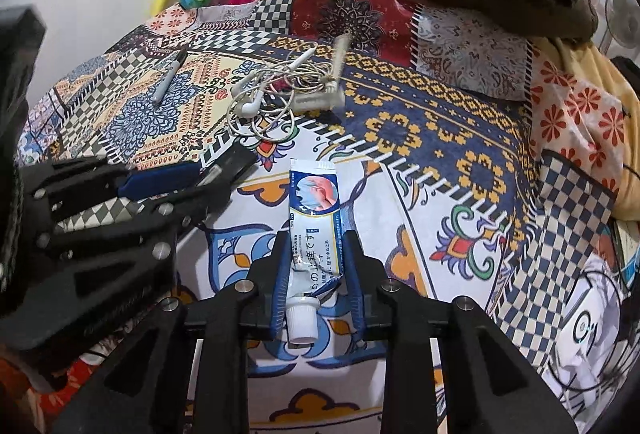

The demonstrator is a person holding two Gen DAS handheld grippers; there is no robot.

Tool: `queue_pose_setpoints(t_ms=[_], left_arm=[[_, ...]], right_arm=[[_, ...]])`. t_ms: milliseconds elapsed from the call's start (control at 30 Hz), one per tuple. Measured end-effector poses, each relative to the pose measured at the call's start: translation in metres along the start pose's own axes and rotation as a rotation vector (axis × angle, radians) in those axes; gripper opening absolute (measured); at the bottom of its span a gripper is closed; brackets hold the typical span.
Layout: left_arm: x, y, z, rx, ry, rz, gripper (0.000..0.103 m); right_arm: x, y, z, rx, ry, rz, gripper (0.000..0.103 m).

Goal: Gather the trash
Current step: 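Grasp the black card with the left tool while the right tool grasps the toothpaste tube, then carry the black card and toothpaste tube in both tools over the white bin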

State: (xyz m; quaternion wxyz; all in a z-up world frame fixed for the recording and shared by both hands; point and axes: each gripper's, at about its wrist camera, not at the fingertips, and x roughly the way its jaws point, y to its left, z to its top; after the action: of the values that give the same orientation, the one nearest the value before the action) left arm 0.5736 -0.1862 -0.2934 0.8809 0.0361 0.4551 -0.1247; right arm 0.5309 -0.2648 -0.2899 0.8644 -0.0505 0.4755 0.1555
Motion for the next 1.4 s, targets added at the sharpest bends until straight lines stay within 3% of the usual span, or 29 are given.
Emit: queue_pose_setpoints(t_ms=[267, 700, 1000, 1400], left_arm=[[-0.056, 0.008, 0.006, -0.058, -0.059, -0.008, 0.025], [-0.198, 0.013, 0.000, -0.106, -0.212, 0.063, 0.025], [-0.299, 0.030, -0.039, -0.149, -0.303, 0.124, 0.025], [-0.396, 0.073, -0.127, -0.232, -0.350, 0.234, 0.025]], right_arm=[[-0.037, -0.004, 0.007, 0.041, -0.037, 0.030, 0.024], [-0.162, 0.033, 0.022, 0.016, -0.212, 0.061, 0.024], [-0.237, 0.090, 0.018, -0.028, -0.312, 0.118, 0.024], [-0.276, 0.182, -0.017, -0.145, -0.339, 0.228, 0.024]])
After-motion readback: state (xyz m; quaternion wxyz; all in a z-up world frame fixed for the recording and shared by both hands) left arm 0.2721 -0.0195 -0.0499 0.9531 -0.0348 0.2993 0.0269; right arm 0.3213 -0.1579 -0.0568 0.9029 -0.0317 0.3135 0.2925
